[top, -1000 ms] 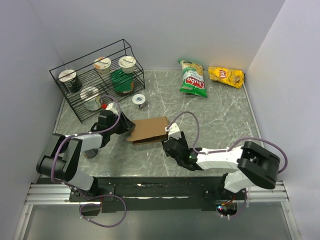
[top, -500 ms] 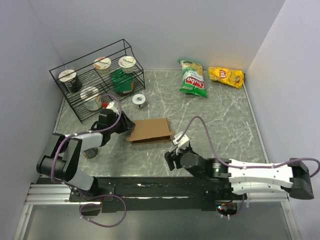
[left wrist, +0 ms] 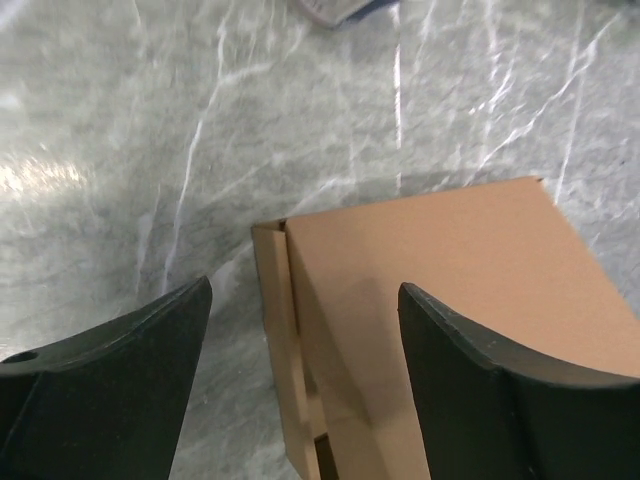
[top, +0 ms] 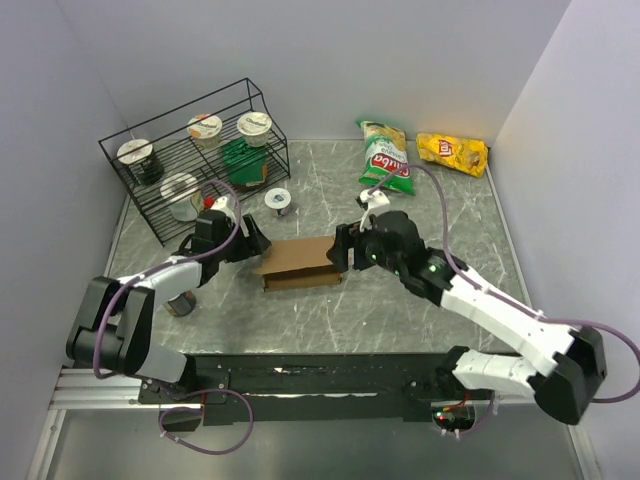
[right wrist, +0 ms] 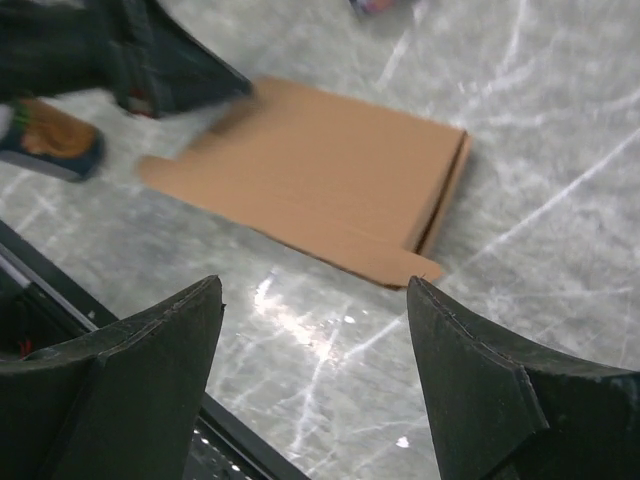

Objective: Fold the paper box

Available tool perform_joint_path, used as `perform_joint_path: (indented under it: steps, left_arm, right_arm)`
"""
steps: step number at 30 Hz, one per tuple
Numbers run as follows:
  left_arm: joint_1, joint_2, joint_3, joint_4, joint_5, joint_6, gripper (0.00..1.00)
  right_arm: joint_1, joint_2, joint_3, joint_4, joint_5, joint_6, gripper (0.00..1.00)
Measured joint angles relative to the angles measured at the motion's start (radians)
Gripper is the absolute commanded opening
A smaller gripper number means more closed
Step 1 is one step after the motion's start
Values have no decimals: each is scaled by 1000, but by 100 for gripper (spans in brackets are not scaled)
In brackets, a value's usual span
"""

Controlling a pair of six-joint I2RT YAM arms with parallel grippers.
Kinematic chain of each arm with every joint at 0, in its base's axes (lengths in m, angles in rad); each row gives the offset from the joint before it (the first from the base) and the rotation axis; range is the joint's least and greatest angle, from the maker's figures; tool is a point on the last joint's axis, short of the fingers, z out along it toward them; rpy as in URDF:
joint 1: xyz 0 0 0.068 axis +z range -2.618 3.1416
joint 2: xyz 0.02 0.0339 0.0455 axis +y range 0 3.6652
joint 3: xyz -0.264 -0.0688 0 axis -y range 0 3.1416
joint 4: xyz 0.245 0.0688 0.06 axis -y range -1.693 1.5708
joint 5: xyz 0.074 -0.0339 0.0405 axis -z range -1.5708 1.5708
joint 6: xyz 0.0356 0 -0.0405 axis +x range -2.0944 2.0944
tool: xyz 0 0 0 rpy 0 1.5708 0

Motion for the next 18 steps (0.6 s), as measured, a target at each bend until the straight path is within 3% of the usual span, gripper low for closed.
perform_joint_path:
  steps: [10, 18]
  left_arm:
    - [0, -78, -12, -28, 6, -4, 74]
    - [-1, -114, -104, -11, 75, -55, 52]
  right_arm:
    - [-202, 237, -11, 85, -266, 18, 76]
    - [-222, 325, -65, 142, -351, 42, 63]
